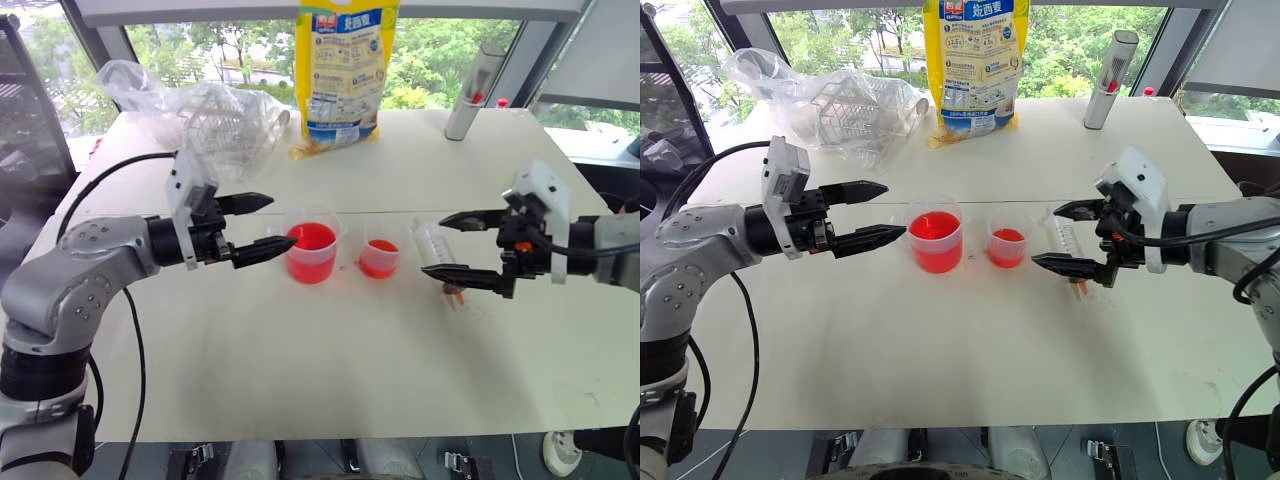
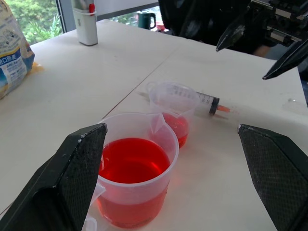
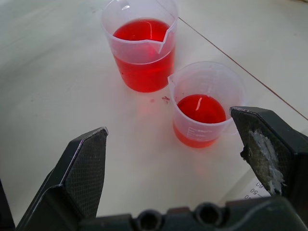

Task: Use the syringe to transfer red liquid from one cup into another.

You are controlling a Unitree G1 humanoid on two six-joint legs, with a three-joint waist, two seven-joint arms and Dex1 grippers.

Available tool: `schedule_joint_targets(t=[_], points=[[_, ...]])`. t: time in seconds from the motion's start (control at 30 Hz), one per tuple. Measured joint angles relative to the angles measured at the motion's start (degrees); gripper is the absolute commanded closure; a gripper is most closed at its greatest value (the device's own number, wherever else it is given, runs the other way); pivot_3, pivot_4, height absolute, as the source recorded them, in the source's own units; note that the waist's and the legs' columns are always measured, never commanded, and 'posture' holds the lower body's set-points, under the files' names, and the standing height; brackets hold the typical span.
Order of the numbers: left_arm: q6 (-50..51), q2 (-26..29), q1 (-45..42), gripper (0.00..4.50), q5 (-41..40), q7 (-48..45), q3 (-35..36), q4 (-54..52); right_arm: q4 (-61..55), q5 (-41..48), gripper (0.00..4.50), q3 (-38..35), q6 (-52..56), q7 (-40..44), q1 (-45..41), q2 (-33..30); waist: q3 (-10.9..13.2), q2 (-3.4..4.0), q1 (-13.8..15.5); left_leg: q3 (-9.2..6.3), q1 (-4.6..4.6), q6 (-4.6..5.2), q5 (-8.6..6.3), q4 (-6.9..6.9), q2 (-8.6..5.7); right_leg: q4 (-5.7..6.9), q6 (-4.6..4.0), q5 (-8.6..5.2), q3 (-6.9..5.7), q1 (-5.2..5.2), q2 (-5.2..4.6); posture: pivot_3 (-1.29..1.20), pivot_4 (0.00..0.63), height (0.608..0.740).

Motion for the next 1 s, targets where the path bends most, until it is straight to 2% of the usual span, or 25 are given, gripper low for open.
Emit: schedule_joint_targets(t=[0.67,0.9,1.0], points=[[0.0,0.0,0.0,0.0,-1.4,-0.4,0.0,0.0,1.8,1.0,0.05,0.6,2.0,-2.4,-0.9,-1.0,0.0,0.0,0.0,0.0,0.0,0.0,0.0,0.0,0.0,0.0,0.0,0.0,0.0,0.0,0.0,0.0,0.15,0.74],[-1.3,-1.1,-0.4,0.0,-0.3,-0.1,-0.5,0.3,7.1,-1.8,0.05,5.2,5.5,-5.4,-5.5,-2.4,0.0,0.0,0.0,0.01,0.0,0.0,0.0,0.01,0.0,0.0,-0.01,0.0,0.01,0.0,-0.01,0.0,0.15,0.74],[-2.3,-1.9,-0.9,0.0,0.3,-0.2,-0.8,0.9,12.7,-5.8,0.05,10.7,9.0,-8.5,-9.9,-2.2,0.0,0.0,-0.1,0.04,0.02,0.0,0.0,0.02,0.0,0.0,-0.02,0.0,0.05,-0.01,-0.01,0.0,0.15,0.74]])
